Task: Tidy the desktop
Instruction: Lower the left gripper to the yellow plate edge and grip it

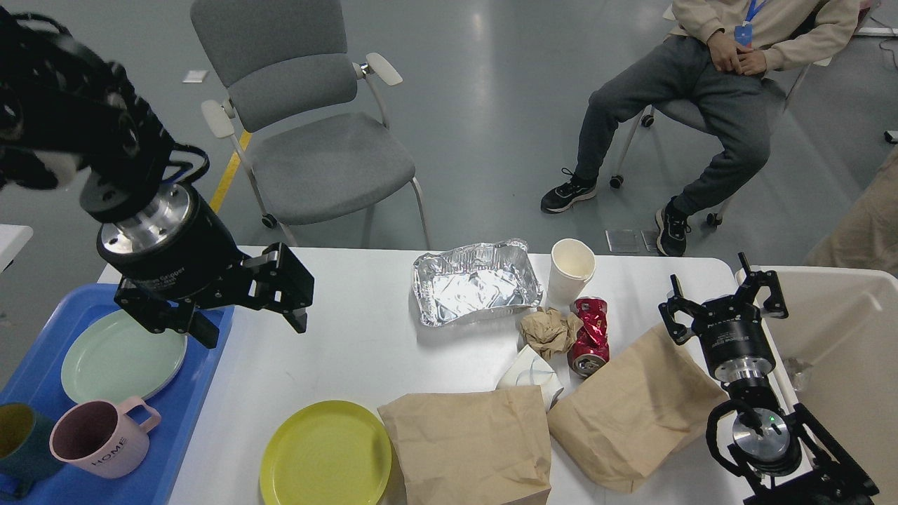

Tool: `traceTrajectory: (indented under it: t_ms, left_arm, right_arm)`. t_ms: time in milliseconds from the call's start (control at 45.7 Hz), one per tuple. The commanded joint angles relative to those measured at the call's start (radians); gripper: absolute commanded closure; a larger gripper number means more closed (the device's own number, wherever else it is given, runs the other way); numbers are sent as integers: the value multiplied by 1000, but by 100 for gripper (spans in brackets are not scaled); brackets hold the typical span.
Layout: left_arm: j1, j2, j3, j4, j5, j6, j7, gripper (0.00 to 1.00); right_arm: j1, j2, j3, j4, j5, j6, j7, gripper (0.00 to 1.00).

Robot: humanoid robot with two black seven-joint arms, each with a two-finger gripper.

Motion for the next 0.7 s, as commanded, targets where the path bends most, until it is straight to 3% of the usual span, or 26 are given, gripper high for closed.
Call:
traceTrajectory:
  t_ms: [0, 109, 393, 678]
  left_arm:
    - [150, 18, -26, 9, 4, 160, 9, 4]
    - [328, 78, -32, 14, 4, 345, 10, 4]
    - [719, 203, -126, 109, 5, 560, 15, 4]
    - [976, 264, -296, 258, 2, 593, 3, 4]
  right_arm:
    - [0, 0, 1, 0, 0, 0, 0, 0]
    - [0, 0, 0, 0, 0, 0, 0, 0]
    - [0, 0, 0, 0, 0, 0, 0, 0]
    - [0, 0, 0, 0, 0, 0, 0, 0]
